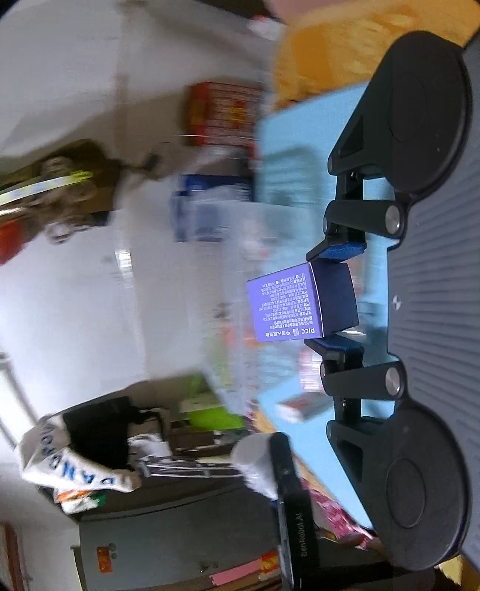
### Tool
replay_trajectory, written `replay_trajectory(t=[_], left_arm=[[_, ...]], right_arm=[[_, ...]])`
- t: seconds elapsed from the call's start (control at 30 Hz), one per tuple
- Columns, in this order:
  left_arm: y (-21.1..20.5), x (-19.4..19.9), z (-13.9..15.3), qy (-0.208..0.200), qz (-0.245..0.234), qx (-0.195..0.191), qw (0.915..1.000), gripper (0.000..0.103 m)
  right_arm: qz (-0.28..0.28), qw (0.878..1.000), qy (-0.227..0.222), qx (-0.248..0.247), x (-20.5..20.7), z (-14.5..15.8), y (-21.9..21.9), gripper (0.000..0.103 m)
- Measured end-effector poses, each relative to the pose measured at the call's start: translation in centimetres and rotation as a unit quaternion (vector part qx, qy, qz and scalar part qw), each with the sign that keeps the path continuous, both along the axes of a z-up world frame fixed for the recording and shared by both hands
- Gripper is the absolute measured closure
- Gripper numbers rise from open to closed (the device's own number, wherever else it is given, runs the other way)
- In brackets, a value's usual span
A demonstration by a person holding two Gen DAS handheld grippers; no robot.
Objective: Organize objects
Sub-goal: 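Carry the purple box into the basket with the right tool while the left tool drops the roll in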
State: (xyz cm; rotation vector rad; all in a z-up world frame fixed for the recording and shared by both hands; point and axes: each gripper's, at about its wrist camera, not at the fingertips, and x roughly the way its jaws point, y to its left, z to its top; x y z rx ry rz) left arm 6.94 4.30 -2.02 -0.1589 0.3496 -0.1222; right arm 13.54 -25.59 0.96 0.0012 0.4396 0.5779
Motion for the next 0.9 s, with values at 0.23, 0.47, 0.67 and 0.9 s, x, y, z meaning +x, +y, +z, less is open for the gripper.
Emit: replay_trajectory(t=[0.23,0.47,0.67,0.9], left_arm=[[1.5,5.9,5.5,-0.003,0.019,-0.025,0.9995,0.025],[0.7,15.0,4.5,0.07,0.027,-0.018,0.997,0.025],[1.3,14.4,2.8,0.055,0.044,-0.015,0.9974,0.0],[2.5,7.0,1.4,0.03,0.057,-0.009,0.9979,0.0]], right_arm=[[-0.003,0.998,-0.057,-0.026,8.4,3.8,5.0,0.058],[-0.019,0.998,-0.025,-0.053,14.8,1.9,7.3,0.031],[-0.042,0.997,-0.069,0.019,10.7,1.8,3.2,0.0],[-0.055,0.996,0.034,0.067,5.9,-3.7,-0.5,0.0]])
